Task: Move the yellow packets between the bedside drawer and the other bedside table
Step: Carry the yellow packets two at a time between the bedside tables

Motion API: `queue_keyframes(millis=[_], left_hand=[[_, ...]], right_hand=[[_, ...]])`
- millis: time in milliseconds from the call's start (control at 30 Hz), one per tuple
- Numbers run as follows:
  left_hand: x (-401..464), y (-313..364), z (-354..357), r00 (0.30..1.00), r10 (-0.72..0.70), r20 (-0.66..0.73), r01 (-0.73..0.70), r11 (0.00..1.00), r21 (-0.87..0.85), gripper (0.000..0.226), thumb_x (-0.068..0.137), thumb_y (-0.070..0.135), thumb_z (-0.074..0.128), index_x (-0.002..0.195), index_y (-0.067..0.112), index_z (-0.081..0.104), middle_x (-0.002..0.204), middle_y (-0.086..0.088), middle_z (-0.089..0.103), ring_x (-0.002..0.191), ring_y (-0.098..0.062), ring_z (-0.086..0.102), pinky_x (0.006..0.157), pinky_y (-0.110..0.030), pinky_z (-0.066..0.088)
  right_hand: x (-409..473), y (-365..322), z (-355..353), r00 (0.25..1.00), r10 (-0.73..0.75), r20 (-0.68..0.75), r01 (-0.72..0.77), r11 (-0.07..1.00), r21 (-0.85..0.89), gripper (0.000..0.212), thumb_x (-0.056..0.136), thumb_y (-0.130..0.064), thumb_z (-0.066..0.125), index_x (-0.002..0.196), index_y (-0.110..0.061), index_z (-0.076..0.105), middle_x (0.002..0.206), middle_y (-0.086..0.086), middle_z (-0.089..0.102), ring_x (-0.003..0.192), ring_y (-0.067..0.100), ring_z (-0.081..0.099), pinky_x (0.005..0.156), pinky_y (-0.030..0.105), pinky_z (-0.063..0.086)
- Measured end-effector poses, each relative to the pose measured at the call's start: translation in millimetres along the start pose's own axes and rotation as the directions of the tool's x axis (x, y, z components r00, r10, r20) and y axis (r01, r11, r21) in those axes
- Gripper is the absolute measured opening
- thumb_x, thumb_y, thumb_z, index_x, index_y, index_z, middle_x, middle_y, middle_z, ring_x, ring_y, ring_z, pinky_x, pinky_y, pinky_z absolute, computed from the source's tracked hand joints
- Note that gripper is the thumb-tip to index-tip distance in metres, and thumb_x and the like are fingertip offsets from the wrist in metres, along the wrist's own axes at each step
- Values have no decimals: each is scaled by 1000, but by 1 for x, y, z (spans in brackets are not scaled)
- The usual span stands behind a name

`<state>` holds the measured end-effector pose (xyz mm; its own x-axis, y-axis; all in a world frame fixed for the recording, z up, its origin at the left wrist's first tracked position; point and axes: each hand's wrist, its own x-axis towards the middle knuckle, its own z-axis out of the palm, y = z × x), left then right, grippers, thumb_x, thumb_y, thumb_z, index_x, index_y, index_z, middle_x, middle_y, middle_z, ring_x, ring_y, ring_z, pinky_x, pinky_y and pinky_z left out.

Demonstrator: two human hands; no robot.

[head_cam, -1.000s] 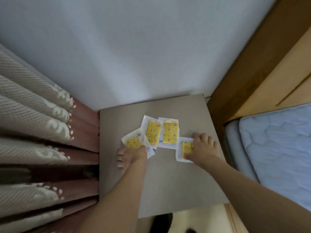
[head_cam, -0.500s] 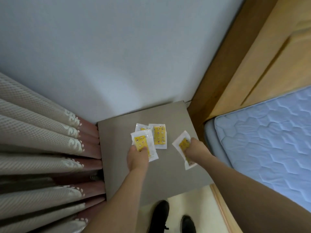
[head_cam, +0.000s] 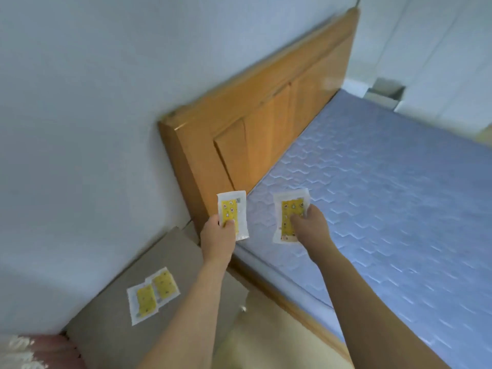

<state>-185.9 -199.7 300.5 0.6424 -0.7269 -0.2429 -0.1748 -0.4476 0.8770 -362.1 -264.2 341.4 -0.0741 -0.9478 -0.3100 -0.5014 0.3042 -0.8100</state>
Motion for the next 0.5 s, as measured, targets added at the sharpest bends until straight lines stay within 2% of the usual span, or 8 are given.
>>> queue_keyframes(millis=[100,233,300,400,500], left_hand=[[-44,54,73,972,146,183,-153,988,22,11,94,19,54,87,17,62,86,1,66,81,-19,62,67,-37,50],[-142,112,183,877,284,387,-313,950,13,12,89,13,54,77,14,59,78,-3,63,75,-24,59,64,-37,46],[-208,132,237,827,326,457,-361,933,-13,15,85,12,54,71,15,55,71,0,57,68,-24,52,61,-36,42],[-316,153,309,721,391,572,-427,901,-77,19,86,12,55,68,18,52,65,5,50,60,-18,45,56,-31,38],[-424,166,375,582,477,659,-518,842,-152,19,87,11,56,70,16,54,62,6,49,58,-17,43,53,-28,33]], right_hand=[[-4,32,-94,988,68,-135,-52,991,120,6,87,-12,54,89,-17,52,95,10,63,89,30,64,80,49,57],[-35,99,-229,932,158,-326,-77,965,250,12,91,-11,50,85,-21,48,84,0,57,80,23,58,75,39,54],[-59,141,-297,891,201,-406,-73,948,309,14,90,-10,48,84,-23,49,82,-2,57,81,23,59,75,38,54],[-106,210,-397,821,271,-503,-65,919,389,13,87,-8,45,93,-15,53,88,4,60,82,26,61,76,42,55],[-163,277,-492,716,327,-617,-49,905,423,11,88,-9,44,93,-12,52,88,6,58,77,24,57,68,36,51]])
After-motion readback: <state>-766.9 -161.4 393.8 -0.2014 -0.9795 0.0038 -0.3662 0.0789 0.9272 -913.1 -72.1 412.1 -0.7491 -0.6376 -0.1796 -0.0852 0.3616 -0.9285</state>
